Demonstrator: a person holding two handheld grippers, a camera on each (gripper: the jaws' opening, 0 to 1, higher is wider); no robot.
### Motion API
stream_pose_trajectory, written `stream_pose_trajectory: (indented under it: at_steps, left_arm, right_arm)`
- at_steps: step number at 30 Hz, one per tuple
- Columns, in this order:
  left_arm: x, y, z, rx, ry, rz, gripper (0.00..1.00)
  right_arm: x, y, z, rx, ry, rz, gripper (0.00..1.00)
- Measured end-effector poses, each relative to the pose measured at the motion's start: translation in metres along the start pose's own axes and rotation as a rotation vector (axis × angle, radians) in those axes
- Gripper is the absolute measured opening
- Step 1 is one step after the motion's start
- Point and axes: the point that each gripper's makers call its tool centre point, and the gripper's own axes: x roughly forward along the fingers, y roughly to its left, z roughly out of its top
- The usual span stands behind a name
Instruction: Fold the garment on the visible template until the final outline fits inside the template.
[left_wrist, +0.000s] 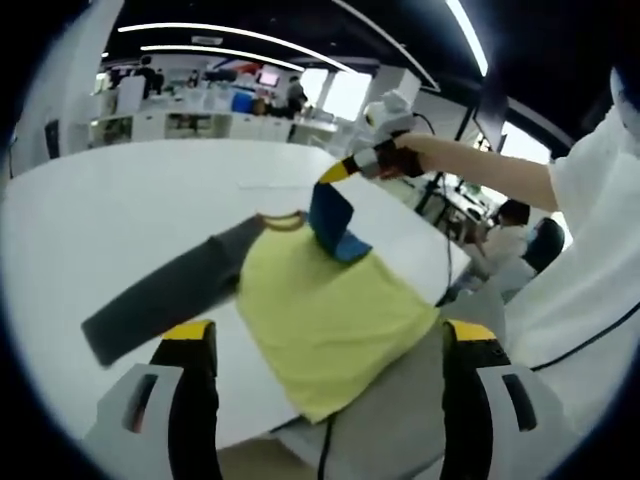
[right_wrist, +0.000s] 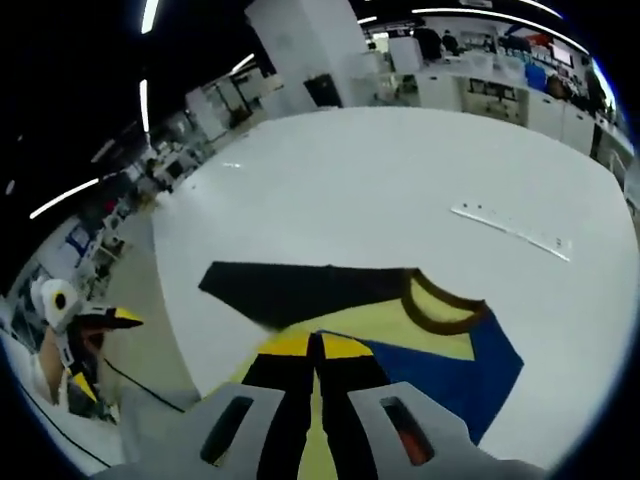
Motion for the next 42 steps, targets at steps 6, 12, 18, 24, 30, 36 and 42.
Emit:
stream_pose_trajectory:
  at_steps: [6,12,18,24,30,36,42]
  left_arm:
    - [-0.002,0.005,0.001,0.003,0.003,-0.008,0.90]
    - [0.001,0.004,0.001,0.020,0.010,-0.026,0.90]
    - [0.006,0.001,-0.002,0.020,0.016,-0.053,0.90]
    - [0.008,0.007,-0.009,0.016,0.026,-0.056,0.90]
    - [0.004,0.013,-0.009,0.013,0.022,-0.057,0.90]
    - [0.004,0.017,-0.011,0.013,0.030,-0.064,0.90]
    - [0.006,0.015,-0.014,0.025,0.045,-0.088,0.90]
  right_arm:
    - [0.013,-0.006,-0.009,-0.012,0.023,-0.046,0.02]
    - [0.028,-0.006,-0.015,0.009,0.042,-0.062,0.02]
    - [0.044,-0.003,-0.018,0.048,0.056,-0.075,0.02]
    - [0.062,-0.009,-0.029,0.061,0.095,-0.123,0.02]
    - [0.080,-0.001,-0.035,0.101,0.108,-0.123,0.02]
    - [0.095,0.008,-0.042,0.121,0.130,-0.125,0.02]
    - [0.108,0.007,-0.046,0.162,0.129,-0.134,0.02]
